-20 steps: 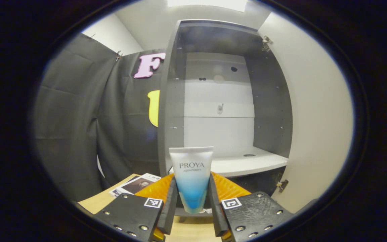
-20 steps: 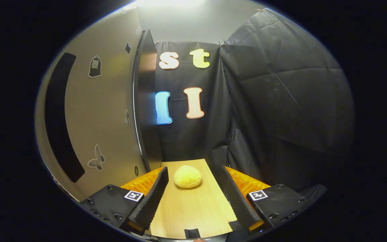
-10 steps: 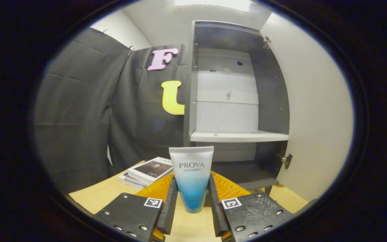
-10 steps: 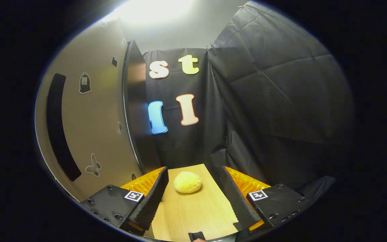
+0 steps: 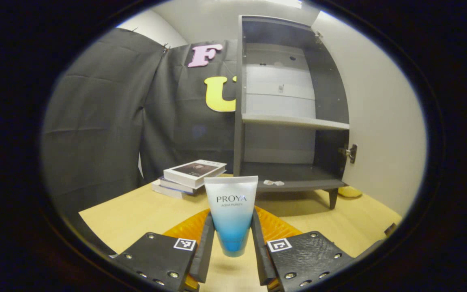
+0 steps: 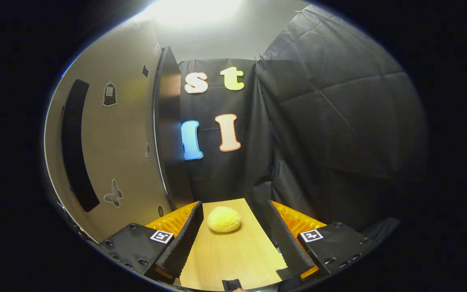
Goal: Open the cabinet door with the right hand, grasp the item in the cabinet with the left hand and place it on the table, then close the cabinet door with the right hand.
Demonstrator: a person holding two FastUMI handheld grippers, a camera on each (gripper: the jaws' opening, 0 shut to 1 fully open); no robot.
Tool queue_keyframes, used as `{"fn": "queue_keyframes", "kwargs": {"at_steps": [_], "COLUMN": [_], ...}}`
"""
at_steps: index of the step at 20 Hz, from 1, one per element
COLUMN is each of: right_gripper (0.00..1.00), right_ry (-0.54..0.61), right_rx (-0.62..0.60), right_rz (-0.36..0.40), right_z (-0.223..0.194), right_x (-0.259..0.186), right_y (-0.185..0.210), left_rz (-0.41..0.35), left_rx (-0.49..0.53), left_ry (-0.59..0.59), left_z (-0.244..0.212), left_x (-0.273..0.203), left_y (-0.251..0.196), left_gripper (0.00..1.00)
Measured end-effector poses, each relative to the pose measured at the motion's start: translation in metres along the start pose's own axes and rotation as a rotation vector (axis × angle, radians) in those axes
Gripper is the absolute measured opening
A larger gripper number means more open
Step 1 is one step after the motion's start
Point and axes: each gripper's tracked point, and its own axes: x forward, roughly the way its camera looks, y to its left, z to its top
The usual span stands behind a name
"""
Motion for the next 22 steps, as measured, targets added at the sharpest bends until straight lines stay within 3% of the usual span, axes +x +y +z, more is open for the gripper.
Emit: {"fn": "queue_keyframes", "kwargs": {"at_steps": [5,13,14,15,18,19,20,22], "right_gripper": [0.98,0.98,0.93,0.98,0.98,0.92,0.98,0.98], "right_ry": [0.03,0.046,0.043,0.039,0.047,0.047,0.041,0.026], "right_rx": [-0.055,-0.071,-0.074,-0.075,-0.072,-0.072,-0.073,-0.071], "right_rz": [0.012,0.04,0.04,0.041,0.054,0.06,0.065,0.075], "right_z": [-0.004,-0.002,-0.001,0.001,-0.001,0.001,0.004,0.007], "right_x": [-0.003,-0.001,0.0,0.001,0.002,0.002,0.003,0.002], "right_y": [0.007,0.021,0.022,0.023,0.028,0.031,0.033,0.036], "left_rz": [0.014,0.052,0.056,0.061,0.072,0.069,0.069,0.073], "left_rx": [0.037,0.011,0.008,0.002,-0.01,-0.011,-0.006,0.004], "left_ry": [0.02,0.069,0.079,0.083,0.069,0.077,0.09,0.097], "left_z": [-0.04,-0.083,-0.09,-0.093,-0.092,-0.093,-0.096,-0.096], "left_x": [0.001,-0.004,-0.007,-0.009,-0.019,-0.022,-0.025,-0.029], "left_y": [0.005,0.01,0.01,0.013,0.012,0.011,0.009,0.009], "left_gripper": [0.46,0.46,0.49,0.46,0.47,0.48,0.48,0.6]}}
